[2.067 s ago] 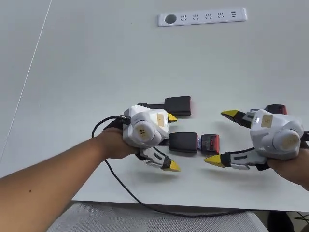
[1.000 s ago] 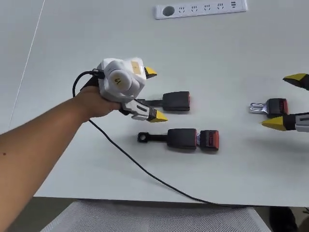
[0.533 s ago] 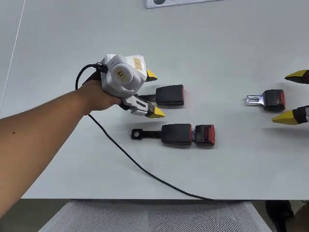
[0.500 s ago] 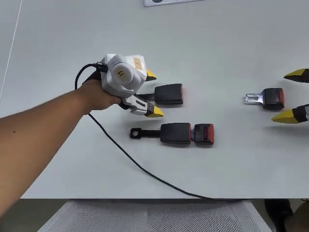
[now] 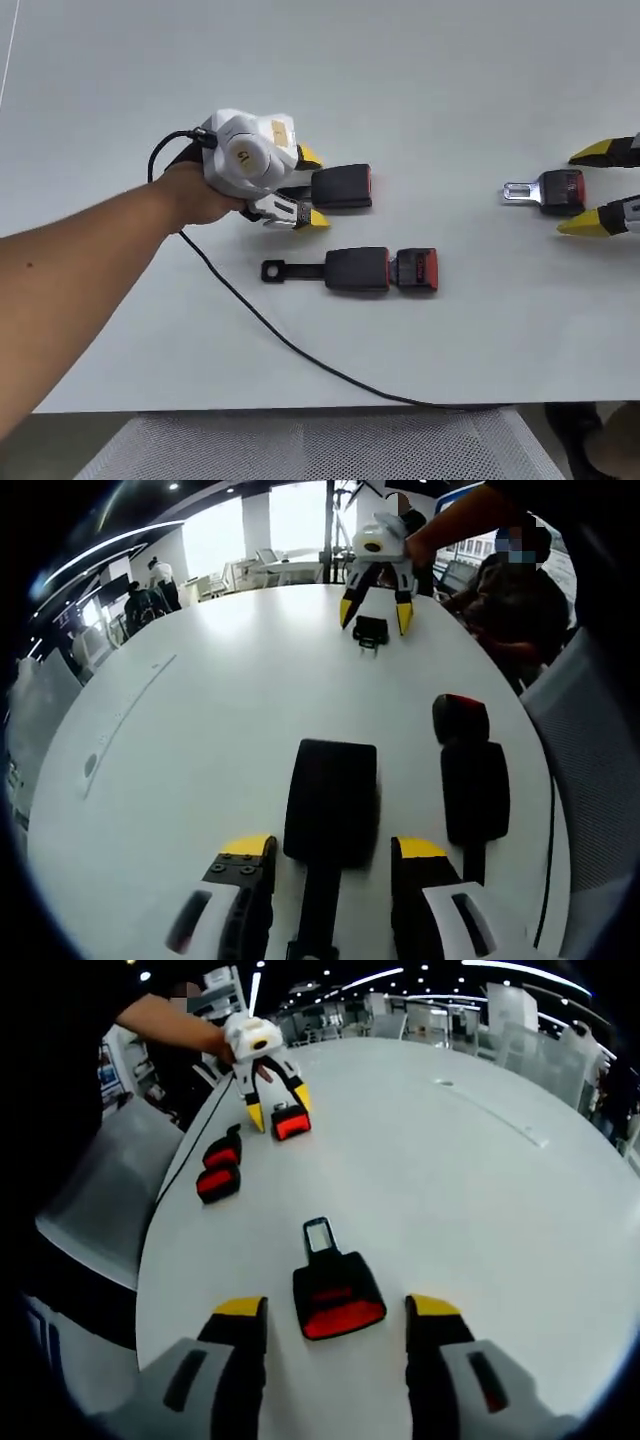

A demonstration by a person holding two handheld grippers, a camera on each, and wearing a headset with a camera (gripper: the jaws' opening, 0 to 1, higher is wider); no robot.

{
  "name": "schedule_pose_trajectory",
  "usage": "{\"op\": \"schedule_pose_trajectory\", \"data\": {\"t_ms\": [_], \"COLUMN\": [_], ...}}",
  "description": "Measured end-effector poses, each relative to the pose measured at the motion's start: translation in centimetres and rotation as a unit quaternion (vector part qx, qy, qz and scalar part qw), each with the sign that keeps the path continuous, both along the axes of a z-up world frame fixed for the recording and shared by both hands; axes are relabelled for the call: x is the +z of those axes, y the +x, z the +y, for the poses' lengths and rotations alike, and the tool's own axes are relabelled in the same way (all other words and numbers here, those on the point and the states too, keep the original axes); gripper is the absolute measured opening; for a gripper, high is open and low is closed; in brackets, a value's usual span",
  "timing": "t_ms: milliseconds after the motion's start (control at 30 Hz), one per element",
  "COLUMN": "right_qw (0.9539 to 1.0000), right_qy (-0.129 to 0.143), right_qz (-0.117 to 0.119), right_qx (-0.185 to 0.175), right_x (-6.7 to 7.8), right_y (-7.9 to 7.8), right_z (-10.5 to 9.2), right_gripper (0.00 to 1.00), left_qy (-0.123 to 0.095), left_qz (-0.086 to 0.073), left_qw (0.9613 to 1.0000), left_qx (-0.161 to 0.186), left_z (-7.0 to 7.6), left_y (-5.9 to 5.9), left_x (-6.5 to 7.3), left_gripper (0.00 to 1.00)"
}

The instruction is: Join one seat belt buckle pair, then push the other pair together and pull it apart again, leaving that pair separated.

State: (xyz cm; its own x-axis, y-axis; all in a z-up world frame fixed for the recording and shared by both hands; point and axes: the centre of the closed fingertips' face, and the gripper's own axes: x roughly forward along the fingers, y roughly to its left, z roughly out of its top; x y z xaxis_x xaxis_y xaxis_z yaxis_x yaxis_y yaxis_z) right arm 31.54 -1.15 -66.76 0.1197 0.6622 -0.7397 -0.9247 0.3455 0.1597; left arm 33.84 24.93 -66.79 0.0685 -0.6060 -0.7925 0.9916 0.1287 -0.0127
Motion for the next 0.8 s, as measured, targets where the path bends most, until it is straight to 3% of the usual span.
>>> {"op": "schedule_pose_trajectory", "data": {"t_ms": [333, 467, 600, 800], "right_qw": [0.9997, 0.9996, 0.9989, 0.9997], "right_qy": [-0.003, -0.009, -0.014, -0.002], "right_qz": [-0.002, -0.017, -0.025, -0.015], "right_qx": [0.024, 0.022, 0.035, 0.02], "right_x": [0.0, 0.0, -0.1, 0.0], "right_y": [-0.6, 0.0, 0.1, 0.3], "right_z": [0.4, 0.1, 0.0, 0.0], "right_gripper": [0.46, 0.37, 0.35, 0.34], "left_qy": [-0.008, -0.008, -0.006, -0.002], "left_qz": [0.0, -0.004, -0.007, -0.009], "left_qw": [0.9999, 0.9999, 0.9995, 0.9992], "left_qx": [-0.007, -0.012, -0.029, -0.04], "left_z": [-0.6, -0.5, -0.8, -1.1], "left_y": [0.4, 0.5, 0.3, 0.2], "left_x": [0.1, 0.0, -0.4, -0.6], "left_gripper": [0.44, 0.34, 0.34, 0.33]}}
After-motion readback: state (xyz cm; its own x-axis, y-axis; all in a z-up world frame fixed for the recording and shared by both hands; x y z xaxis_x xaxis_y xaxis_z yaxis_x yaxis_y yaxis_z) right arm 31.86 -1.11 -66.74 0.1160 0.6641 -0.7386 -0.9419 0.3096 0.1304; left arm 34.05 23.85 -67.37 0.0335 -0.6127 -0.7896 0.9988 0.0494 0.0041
